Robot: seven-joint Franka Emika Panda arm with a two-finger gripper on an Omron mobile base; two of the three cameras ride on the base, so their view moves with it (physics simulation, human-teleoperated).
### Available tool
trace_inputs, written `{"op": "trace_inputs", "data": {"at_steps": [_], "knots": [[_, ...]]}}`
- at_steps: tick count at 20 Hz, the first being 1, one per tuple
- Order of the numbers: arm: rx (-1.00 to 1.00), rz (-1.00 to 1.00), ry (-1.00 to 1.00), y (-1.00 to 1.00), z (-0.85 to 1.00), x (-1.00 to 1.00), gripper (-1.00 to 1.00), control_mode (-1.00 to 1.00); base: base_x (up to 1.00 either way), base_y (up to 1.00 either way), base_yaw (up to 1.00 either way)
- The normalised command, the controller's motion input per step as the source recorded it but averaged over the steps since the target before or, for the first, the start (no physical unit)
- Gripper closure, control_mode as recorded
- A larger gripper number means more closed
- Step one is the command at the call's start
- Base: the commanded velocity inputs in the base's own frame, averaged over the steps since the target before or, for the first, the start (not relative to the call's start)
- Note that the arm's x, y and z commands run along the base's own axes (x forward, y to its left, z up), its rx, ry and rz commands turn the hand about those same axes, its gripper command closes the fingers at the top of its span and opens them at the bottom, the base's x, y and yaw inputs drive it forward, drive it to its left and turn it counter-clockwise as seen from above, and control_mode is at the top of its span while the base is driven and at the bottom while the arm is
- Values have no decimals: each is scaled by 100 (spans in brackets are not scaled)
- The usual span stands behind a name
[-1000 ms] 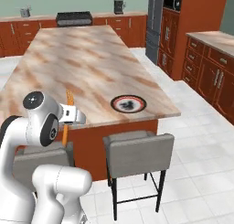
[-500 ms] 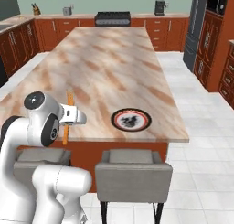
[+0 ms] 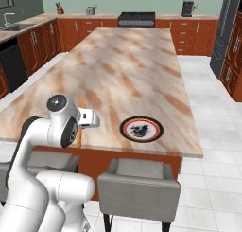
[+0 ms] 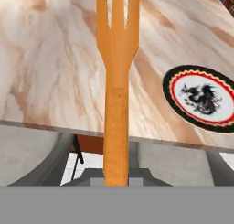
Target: Take the fork and place it on the left side of the plate. Then take the spoon and place it on the right side of the plate. Make sure they're directly next to the plate.
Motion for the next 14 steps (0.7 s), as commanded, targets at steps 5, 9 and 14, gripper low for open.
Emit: {"op": "trace_inputs", "data": {"at_steps": [5, 9, 14], "knots": [[0, 0, 22, -15, -36, 100, 100, -100, 0, 0, 0], [0, 0, 25, -1, -44, 100, 100, -100, 0, 0, 0], [0, 0, 16, -5, -42, 100, 100, -100, 0, 0, 0]]}}
